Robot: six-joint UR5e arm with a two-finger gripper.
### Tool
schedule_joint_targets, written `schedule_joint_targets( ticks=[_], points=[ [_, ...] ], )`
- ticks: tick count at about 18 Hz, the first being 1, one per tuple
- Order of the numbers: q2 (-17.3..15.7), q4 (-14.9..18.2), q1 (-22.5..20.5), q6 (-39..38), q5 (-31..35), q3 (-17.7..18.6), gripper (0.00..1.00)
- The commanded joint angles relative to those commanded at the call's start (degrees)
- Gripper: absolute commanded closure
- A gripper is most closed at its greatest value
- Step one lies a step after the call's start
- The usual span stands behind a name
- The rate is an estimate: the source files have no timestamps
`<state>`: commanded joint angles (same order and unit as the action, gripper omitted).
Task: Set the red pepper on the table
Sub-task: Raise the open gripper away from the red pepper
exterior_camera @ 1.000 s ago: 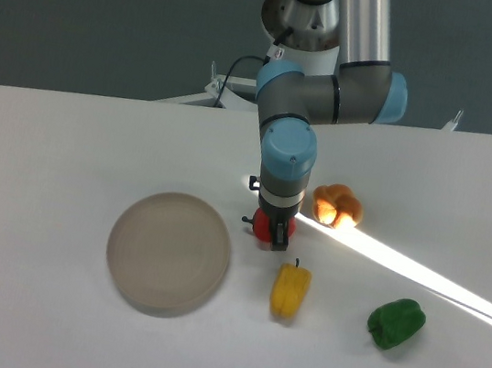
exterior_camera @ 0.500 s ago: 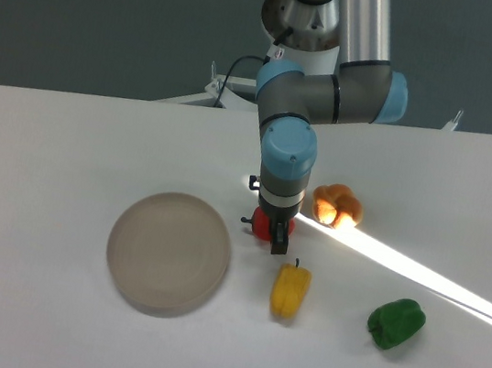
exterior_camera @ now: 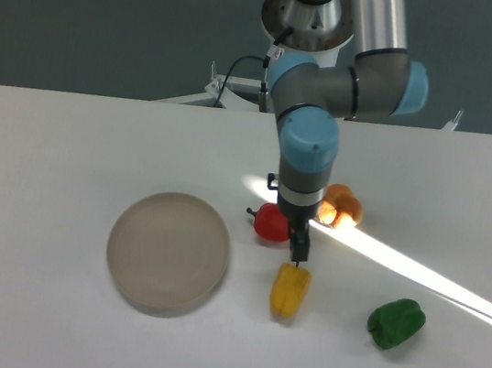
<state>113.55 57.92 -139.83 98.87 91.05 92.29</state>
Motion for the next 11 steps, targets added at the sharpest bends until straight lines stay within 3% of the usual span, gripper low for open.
schedule_joint_targets(
  ticks=[6,11],
  points=[
    [3.16,3.24,-3.43,3.17,-0.09,-8.69,0.00],
    [7.98,6.42,-5.98,7.47,0.00,-18.97,0.00]
  ],
)
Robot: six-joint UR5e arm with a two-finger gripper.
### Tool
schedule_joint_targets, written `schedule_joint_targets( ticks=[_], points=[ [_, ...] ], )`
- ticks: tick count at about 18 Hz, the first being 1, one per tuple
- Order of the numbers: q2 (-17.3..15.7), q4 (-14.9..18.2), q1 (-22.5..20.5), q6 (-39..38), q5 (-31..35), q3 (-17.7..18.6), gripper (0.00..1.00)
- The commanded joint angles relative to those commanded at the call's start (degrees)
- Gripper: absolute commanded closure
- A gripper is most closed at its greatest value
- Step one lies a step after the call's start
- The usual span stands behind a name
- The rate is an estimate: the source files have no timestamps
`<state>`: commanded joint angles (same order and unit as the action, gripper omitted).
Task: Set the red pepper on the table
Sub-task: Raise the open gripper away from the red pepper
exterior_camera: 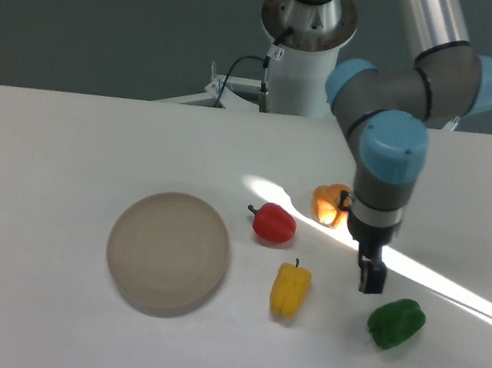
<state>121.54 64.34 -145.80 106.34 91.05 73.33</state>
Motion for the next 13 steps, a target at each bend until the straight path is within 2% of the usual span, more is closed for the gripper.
schedule_joint_targets(
  ticks=[3,7,10,13],
  points=[
    [2.99,-0.17,-1.23,1.85,0.09,-4.41,0.00],
    [5.98,-0.88,-1.50,2.03,0.09,-8.45,0.00],
    [7.31,-0.97,-1.76,2.03,0.09,-9.86,0.00],
    [7.40,-1.05,-1.68,1.24,0.09,-9.61,0.00]
  ],
)
